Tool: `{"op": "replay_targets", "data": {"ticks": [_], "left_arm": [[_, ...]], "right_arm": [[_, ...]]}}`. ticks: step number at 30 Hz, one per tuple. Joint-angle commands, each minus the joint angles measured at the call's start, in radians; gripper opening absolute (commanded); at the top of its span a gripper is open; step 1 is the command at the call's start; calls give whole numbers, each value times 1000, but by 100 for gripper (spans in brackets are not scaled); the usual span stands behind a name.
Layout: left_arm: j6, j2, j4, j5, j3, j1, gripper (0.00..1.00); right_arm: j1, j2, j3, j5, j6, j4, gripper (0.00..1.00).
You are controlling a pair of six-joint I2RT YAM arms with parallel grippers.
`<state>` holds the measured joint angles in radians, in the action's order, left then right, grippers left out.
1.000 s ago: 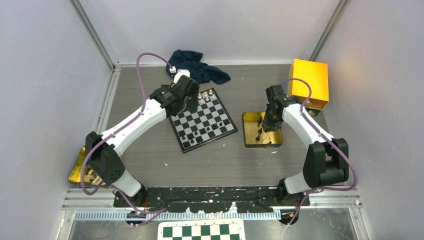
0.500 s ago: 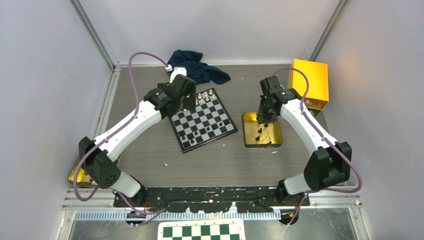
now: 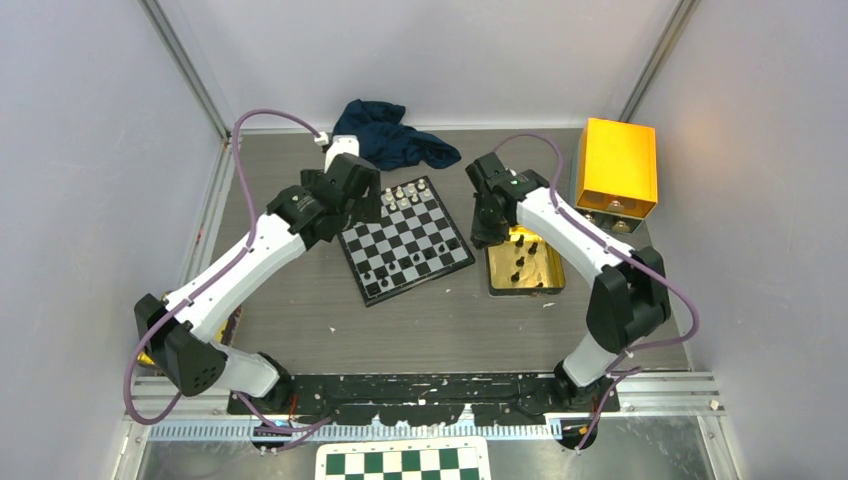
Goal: Set up the chess pieces on the board
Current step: Place the chess piece on the chessboard.
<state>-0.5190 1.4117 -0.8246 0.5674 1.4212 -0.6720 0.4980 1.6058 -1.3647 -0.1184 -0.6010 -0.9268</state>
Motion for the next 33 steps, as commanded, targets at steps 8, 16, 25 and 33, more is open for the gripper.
{"op": "replay_targets", "data": {"ticks": [8, 16, 25, 33], "left_arm": [[-2, -83, 14, 11, -35, 5, 100], [7, -99, 10, 14, -51, 4, 100], [14, -103, 12, 14, -59, 4, 100], [11, -103, 10, 14, -64, 4, 100]], "right_arm": [[87, 152, -128, -13, -89, 69, 0], [118, 208, -114, 8, -126, 122, 1], [127, 259, -121, 17, -138, 145, 0], [127, 287, -110, 21, -136, 160, 1]]}}
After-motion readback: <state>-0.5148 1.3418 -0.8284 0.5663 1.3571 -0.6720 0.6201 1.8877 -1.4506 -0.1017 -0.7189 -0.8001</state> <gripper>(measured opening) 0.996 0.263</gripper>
